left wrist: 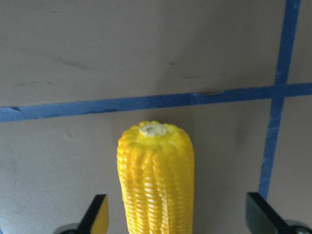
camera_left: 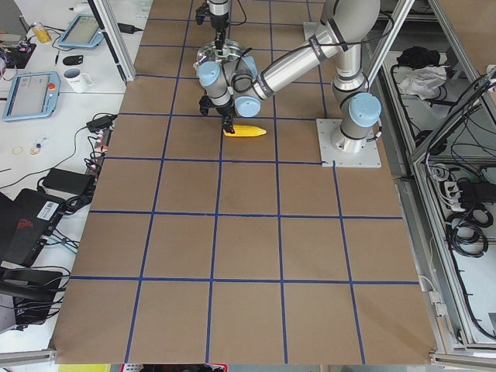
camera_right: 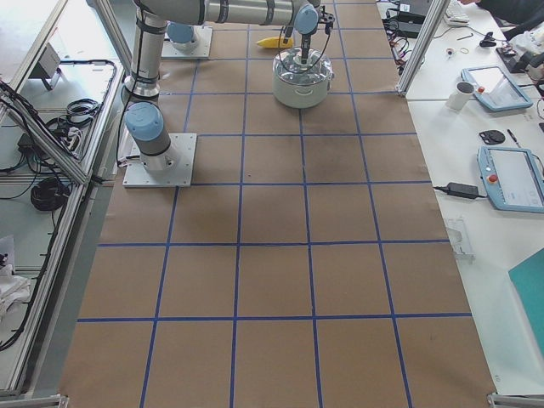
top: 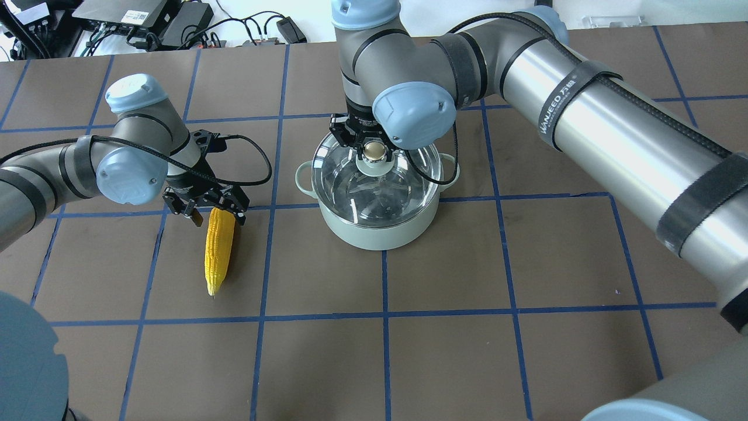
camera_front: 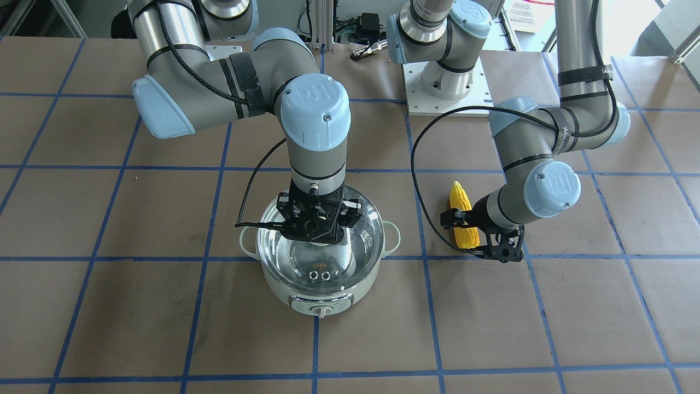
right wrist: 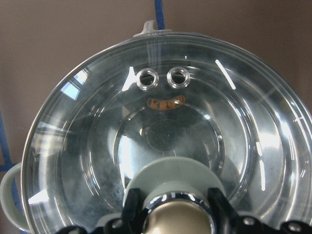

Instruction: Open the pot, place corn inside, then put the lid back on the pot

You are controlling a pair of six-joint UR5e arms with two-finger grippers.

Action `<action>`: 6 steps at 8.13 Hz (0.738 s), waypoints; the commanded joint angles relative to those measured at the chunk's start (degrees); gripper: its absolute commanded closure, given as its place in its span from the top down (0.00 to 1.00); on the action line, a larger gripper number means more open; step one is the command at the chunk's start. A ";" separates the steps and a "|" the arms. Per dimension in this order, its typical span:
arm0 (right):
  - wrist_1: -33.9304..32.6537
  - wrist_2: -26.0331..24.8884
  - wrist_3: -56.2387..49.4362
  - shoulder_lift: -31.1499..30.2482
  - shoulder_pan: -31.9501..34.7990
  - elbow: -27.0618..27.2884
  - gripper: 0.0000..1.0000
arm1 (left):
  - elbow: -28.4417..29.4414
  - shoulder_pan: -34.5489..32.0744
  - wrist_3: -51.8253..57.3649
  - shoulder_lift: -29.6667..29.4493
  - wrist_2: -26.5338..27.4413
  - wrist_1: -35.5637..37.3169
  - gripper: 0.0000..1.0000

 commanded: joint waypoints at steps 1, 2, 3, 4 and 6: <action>0.08 -0.13 -0.21 -2.07 0.00 -0.08 0.27 | -1.03 0.00 -0.09 -0.95 2.31 2.11 1.00; 0.43 -0.13 -0.74 -4.44 0.00 0.01 0.26 | -2.08 0.00 -0.09 -1.21 2.31 3.43 1.00; 1.48 -0.13 -1.35 -6.90 -0.17 -0.08 0.26 | -2.70 0.00 -0.09 -1.39 2.39 4.40 1.00; 4.36 -0.31 -3.97 -9.97 -1.31 -0.16 0.26 | -2.80 0.00 -0.18 -1.39 2.40 4.93 1.00; 14.97 1.08 -9.86 -16.64 -10.57 0.01 0.25 | -2.80 0.00 0.26 -1.30 2.13 5.02 0.32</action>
